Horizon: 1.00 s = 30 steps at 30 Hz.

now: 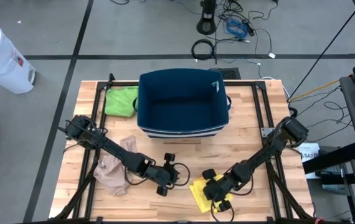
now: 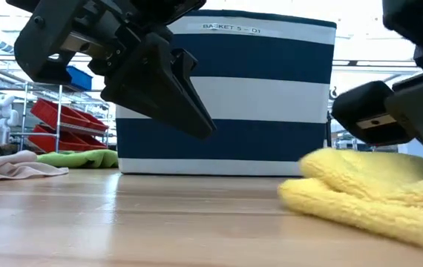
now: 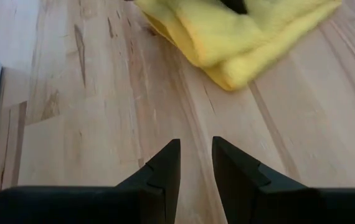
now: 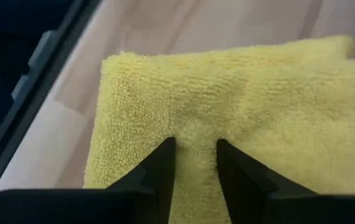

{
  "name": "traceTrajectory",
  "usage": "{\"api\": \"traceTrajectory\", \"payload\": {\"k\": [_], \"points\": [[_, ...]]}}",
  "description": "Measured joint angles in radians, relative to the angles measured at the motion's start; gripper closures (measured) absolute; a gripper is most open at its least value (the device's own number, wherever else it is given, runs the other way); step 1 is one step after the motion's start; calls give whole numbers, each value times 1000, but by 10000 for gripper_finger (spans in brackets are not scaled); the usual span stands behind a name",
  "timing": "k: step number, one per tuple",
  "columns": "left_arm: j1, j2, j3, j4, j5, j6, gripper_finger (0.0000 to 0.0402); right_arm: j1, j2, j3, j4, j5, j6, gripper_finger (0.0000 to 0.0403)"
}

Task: Fold towel
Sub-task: Fold the yellow towel, then fold the light brown towel

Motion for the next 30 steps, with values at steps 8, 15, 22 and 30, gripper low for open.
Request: {"api": "traceTrajectory", "payload": {"k": [8,15,22,30], "points": [[4,0,0,0,0,2,303,-1,-152,-6,-597,-34,182,329],[11,0,0,0,0,2,303,9,-307,-8,-814,27,314,330],[11,0,0,0,0,7,303,25,-339,-5,-637,109,276,330],[7,0,0,-1,0,1,303,25,-289,-5,-364,111,126,330]]}}
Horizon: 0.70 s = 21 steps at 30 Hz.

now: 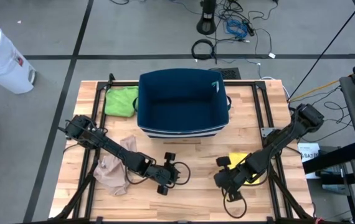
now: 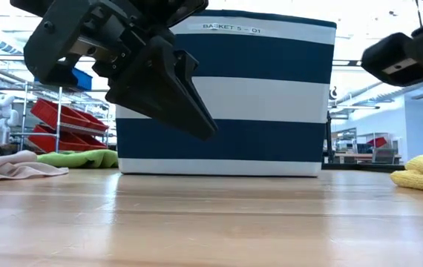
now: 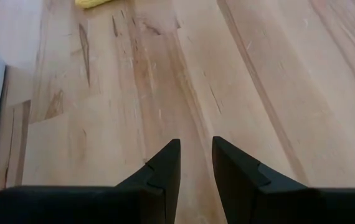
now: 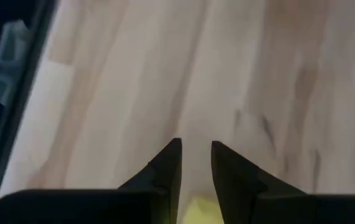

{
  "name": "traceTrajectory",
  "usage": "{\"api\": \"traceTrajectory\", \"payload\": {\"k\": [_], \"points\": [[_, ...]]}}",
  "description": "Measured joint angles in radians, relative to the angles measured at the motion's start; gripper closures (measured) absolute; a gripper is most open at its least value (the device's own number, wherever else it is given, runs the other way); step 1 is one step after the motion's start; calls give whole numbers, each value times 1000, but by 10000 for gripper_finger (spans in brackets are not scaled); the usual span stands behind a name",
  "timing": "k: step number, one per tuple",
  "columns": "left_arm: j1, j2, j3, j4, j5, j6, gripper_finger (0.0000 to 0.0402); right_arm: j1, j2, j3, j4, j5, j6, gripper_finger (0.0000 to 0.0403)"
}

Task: Fold towel
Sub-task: Fold the light brown towel

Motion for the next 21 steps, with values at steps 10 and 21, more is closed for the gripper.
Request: {"api": "traceTrajectory", "payload": {"k": [10,21], "points": [[-23,-46,0,-340,7,-124,303,0,9,0,51,48,-27,330],[-26,-148,1,-907,-23,-563,303,0,50,0,63,71,-57,330]]}}
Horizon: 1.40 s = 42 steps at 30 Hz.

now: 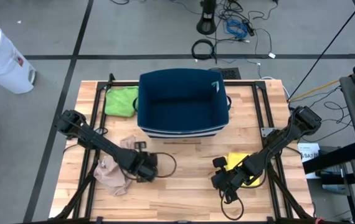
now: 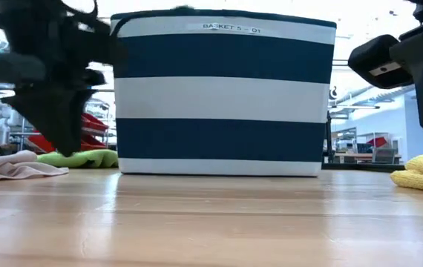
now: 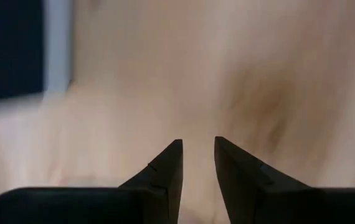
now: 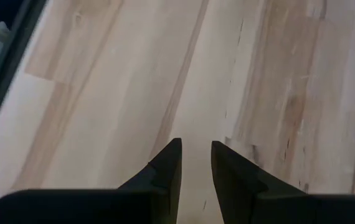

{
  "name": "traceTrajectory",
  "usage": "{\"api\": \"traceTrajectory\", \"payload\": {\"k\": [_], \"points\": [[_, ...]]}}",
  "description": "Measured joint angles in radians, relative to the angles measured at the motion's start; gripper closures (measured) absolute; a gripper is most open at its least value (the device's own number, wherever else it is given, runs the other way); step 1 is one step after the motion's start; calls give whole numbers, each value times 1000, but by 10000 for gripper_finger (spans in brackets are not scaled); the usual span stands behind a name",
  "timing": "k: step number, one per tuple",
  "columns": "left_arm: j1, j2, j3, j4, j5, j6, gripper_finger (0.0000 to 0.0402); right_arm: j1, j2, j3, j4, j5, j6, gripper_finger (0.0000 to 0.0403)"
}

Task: Fold towel
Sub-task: Fold the light brown towel

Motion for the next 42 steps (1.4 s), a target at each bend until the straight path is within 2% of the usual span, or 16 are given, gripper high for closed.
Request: {"api": "traceTrajectory", "payload": {"k": [3,5,18,21,24,26,30,36,38,42], "points": [[3,0,-10,-93,-1,-134,303,0,13,1,16,2,-2,330],[4,0,-22,-96,-3,-179,303,0,27,1,16,1,-5,330],[-42,0,-87,17,16,-297,301,29,108,1,25,-1,-13,330],[-53,0,-88,91,3,-298,282,35,108,1,37,1,-23,330],[-71,0,-87,276,-8,-253,245,34,108,1,44,5,-26,330],[-75,0,-86,336,-7,-232,218,35,108,1,44,9,-26,330],[-71,-12,-87,172,-38,-291,184,35,108,1,44,24,-23,330],[-87,-15,-88,-96,-135,-496,180,50,108,1,44,27,-3,330],[-90,-16,-98,-114,-154,-535,180,53,108,1,44,28,4,330],[-82,-16,-147,-90,-124,-577,182,52,108,1,50,29,7,330]]}}
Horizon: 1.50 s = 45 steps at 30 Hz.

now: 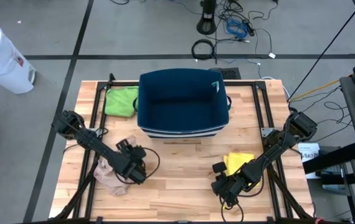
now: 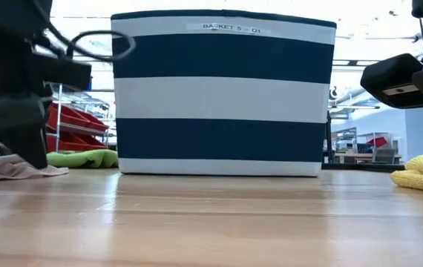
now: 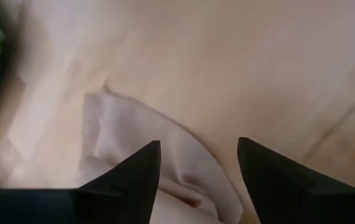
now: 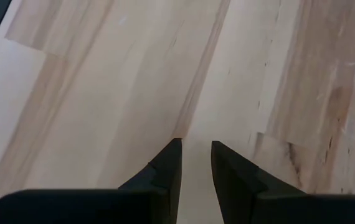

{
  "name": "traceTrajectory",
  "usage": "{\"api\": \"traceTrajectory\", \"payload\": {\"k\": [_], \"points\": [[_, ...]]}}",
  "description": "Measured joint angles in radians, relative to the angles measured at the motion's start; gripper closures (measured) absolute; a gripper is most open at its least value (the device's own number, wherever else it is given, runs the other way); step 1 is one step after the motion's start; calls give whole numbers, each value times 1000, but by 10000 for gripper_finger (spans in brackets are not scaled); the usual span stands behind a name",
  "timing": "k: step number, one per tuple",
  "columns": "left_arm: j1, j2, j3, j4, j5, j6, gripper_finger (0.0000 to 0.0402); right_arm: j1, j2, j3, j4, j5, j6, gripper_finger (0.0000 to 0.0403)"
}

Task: Fold towel
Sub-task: Fold the light brown towel

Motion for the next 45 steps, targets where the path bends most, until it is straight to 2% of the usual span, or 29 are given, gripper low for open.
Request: {"api": "traceTrajectory", "payload": {"k": [2,8,13,16,21,25,30,34,39,45], "points": [[1,1,-32,38,24,-20,186,0,0,0,5,2,1,330],[-7,-8,-94,101,13,-110,193,0,0,0,7,2,-1,330],[-5,-9,-124,161,29,-89,209,0,0,0,7,2,-3,330],[-5,-9,-127,187,41,-67,254,0,0,0,13,3,-3,330],[-5,-7,-126,220,63,-34,376,0,0,0,26,5,-6,330],[-4,-4,-109,223,56,26,396,0,0,0,29,5,-6,330],[15,3,-35,290,45,177,398,0,0,0,30,5,-7,330],[24,-2,28,519,49,405,400,-2,0,0,32,5,-11,330],[44,-2,78,836,112,665,400,-2,0,0,69,7,-41,330],[89,1,105,858,187,748,401,0,0,0,199,82,-150,330]]}}
